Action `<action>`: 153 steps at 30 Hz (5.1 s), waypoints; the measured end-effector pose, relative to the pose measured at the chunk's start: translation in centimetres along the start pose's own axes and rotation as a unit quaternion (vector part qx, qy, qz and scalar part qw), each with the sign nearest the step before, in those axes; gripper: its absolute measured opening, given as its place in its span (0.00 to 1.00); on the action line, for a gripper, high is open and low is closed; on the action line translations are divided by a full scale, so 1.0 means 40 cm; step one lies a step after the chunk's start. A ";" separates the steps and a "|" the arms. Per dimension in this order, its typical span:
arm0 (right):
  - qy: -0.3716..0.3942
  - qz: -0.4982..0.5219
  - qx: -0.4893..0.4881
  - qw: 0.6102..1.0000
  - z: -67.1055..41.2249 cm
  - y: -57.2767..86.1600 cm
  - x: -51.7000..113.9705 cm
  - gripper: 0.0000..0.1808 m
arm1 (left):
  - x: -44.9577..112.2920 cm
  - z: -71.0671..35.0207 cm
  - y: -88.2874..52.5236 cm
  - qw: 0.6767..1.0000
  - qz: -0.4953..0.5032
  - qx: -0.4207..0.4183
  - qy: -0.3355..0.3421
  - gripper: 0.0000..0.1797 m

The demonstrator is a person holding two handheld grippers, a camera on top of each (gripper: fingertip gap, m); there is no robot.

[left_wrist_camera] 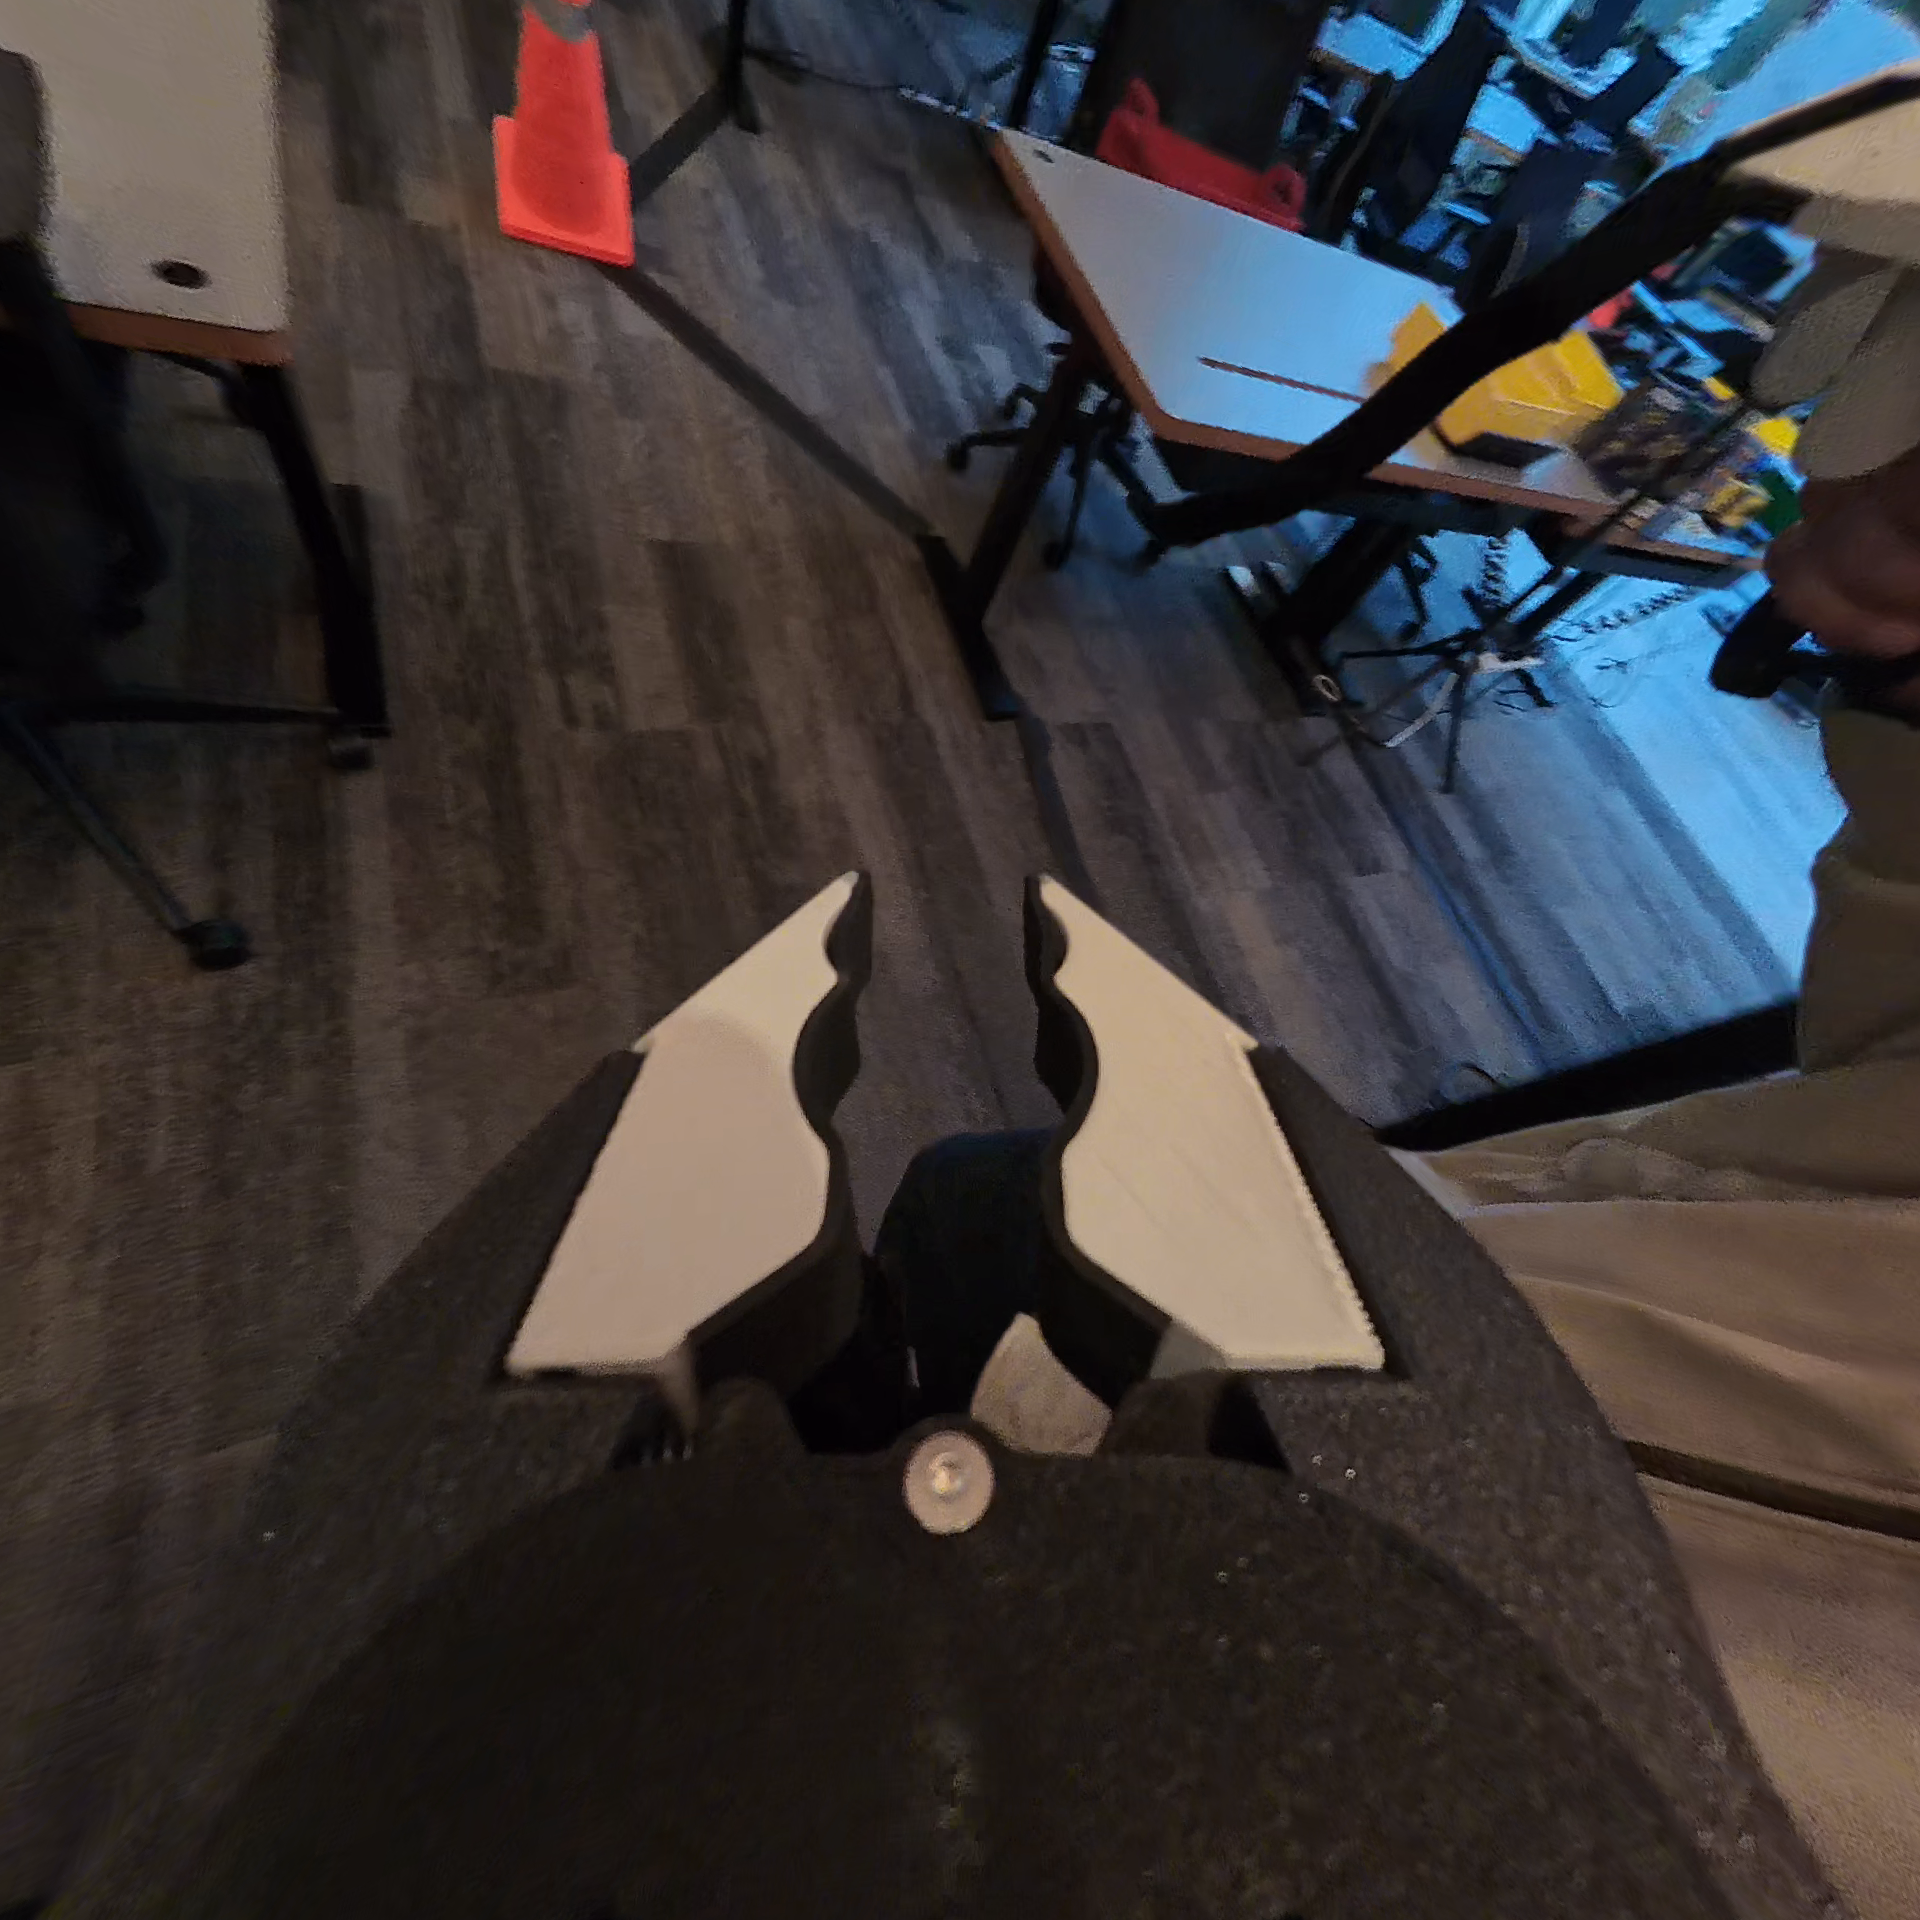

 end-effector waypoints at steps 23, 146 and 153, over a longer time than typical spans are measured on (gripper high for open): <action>0.032 -0.357 -0.058 0.932 -0.278 0.503 1.564 0.01 | 0.163 -0.425 -1.085 0.920 -0.353 -0.162 0.047 0.16; -0.297 0.174 -0.145 0.928 -0.481 -0.592 8.279 0.00 | -1.511 -2.033 -7.809 0.980 -0.070 -0.033 -0.183 0.15; -0.331 0.127 0.021 0.935 -0.339 -0.635 8.359 0.11 | -1.254 -1.978 -7.876 0.973 -0.010 -0.045 -0.226 0.15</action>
Point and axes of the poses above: each gripper's, where its closed fingertips meet, x out along the fingers, z out of its underside, y = z × x across the jaws, the point moved 7 cm from there along -x, back along the fingers, and after that the axes turned 8 degrees about y, right-handed, at the moved point
